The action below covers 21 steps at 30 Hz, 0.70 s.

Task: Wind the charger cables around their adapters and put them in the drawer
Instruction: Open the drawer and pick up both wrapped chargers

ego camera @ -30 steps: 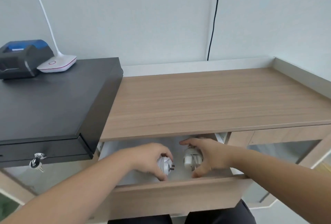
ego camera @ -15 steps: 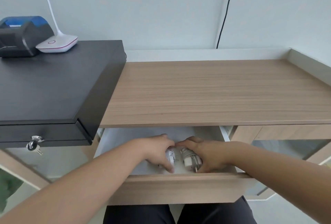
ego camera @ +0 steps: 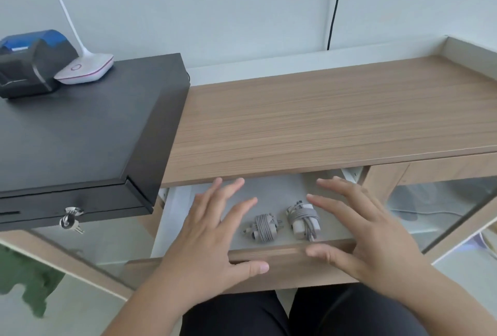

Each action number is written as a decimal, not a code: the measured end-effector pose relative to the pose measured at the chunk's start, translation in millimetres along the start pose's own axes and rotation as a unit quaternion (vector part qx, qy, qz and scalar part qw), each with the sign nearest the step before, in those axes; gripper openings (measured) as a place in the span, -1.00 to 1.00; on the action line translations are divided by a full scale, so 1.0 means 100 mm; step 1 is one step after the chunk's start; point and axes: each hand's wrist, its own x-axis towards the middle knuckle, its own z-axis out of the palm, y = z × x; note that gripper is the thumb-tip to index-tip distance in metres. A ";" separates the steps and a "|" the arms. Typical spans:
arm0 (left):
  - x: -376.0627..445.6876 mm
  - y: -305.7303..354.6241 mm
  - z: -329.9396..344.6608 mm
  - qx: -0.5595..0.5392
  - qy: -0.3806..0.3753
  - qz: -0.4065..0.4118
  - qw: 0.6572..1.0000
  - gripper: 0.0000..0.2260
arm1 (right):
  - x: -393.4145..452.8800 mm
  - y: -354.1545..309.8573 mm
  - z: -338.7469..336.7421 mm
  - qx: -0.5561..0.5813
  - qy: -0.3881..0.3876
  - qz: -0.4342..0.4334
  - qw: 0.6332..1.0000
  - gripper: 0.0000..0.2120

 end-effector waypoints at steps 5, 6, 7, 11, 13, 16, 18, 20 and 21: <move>0.15 -0.06 0.06 0.074 0.057 0.008 0.996 -0.15 | 0.14 0.11 0.08 -0.079 -0.004 -0.030 0.996 -0.13; 0.20 -0.07 0.06 0.079 0.063 -0.003 0.995 -0.15 | 0.18 0.13 0.10 -0.104 -0.010 -0.025 0.994 -0.12; 0.26 -0.08 0.06 0.084 0.071 -0.016 0.994 -0.16 | 0.23 0.15 0.13 -0.127 -0.017 -0.018 0.992 -0.09; 0.47 -0.16 0.12 0.105 0.096 -0.067 0.988 -0.23 | 0.44 0.23 0.21 -0.180 -0.041 0.021 0.983 0.02; 0.55 -0.18 0.15 0.105 0.117 -0.074 0.985 -0.29 | 0.54 0.29 0.25 -0.174 -0.041 0.029 0.983 0.01; 0.59 -0.26 0.22 0.096 0.171 -0.044 0.980 -0.41 | 0.63 0.37 0.35 -0.119 0.027 0.029 0.992 -0.13; 0.61 -0.33 0.29 0.090 0.203 -0.031 0.975 -0.48 | 0.66 0.42 0.43 -0.082 0.095 0.031 0.992 -0.30; 0.65 -0.37 0.37 0.073 0.244 -0.029 0.967 -0.55 | 0.69 0.45 0.49 -0.061 0.145 0.032 0.987 -0.47; 0.67 -0.36 0.40 0.066 0.271 -0.029 0.960 -0.58 | 0.70 0.47 0.51 -0.051 0.165 0.032 0.984 -0.54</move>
